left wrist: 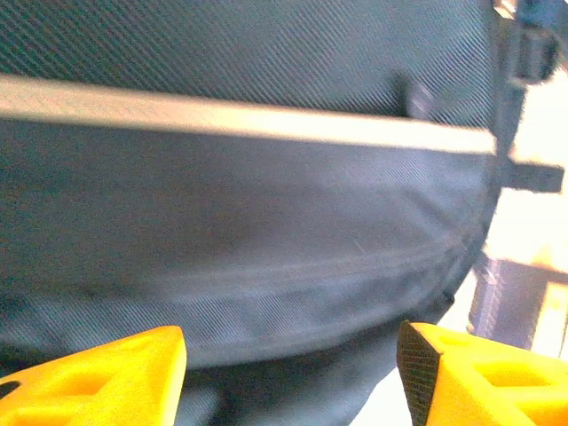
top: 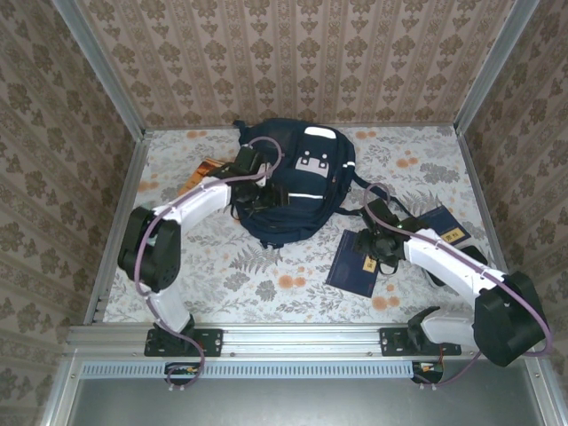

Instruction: Pack the student bag

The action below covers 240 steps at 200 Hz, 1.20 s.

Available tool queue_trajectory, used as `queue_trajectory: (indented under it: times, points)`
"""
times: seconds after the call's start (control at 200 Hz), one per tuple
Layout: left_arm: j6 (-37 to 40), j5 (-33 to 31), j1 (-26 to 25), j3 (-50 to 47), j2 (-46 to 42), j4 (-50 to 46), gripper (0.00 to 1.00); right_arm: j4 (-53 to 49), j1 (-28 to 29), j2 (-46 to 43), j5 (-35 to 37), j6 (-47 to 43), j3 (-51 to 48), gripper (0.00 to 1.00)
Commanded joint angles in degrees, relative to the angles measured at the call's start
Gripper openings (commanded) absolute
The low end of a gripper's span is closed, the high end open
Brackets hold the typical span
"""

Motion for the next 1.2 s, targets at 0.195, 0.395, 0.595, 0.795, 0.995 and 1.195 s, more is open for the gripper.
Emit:
queue_trajectory:
  times: [0.195, 0.395, 0.595, 0.795, 0.995, 1.195]
  points:
    - [-2.72, 2.95, -11.76, -5.50, -3.55, 2.76, 0.68, 0.43, -1.48, 1.68, -3.37, 3.59, -4.24, 0.70]
    - [-5.63, 2.28, -15.56, -5.04, -0.23, 5.25, 0.68, 1.06, -1.66, 1.41, -4.40, 2.61, -5.44, 0.69]
    - [-5.82, -0.98, -17.15, -5.44, -0.43, 3.99, 0.68, 3.72, -1.65, -0.35, -6.02, 3.01, -7.57, 0.68]
    - [-6.84, -2.82, -17.70, -5.99, -1.59, 3.47, 0.68, 5.75, -1.65, 0.29, -7.57, 2.30, -8.26, 0.66]
    - [-7.71, -0.39, -18.76, -5.67, 0.30, 4.61, 0.68, 3.87, -1.62, -0.58, -4.77, 2.34, -8.14, 0.63]
    - [-9.10, 3.93, -21.29, -4.24, 4.36, 7.54, 0.63, 1.73, -1.70, -1.45, -2.72, 1.95, -8.42, 0.62]
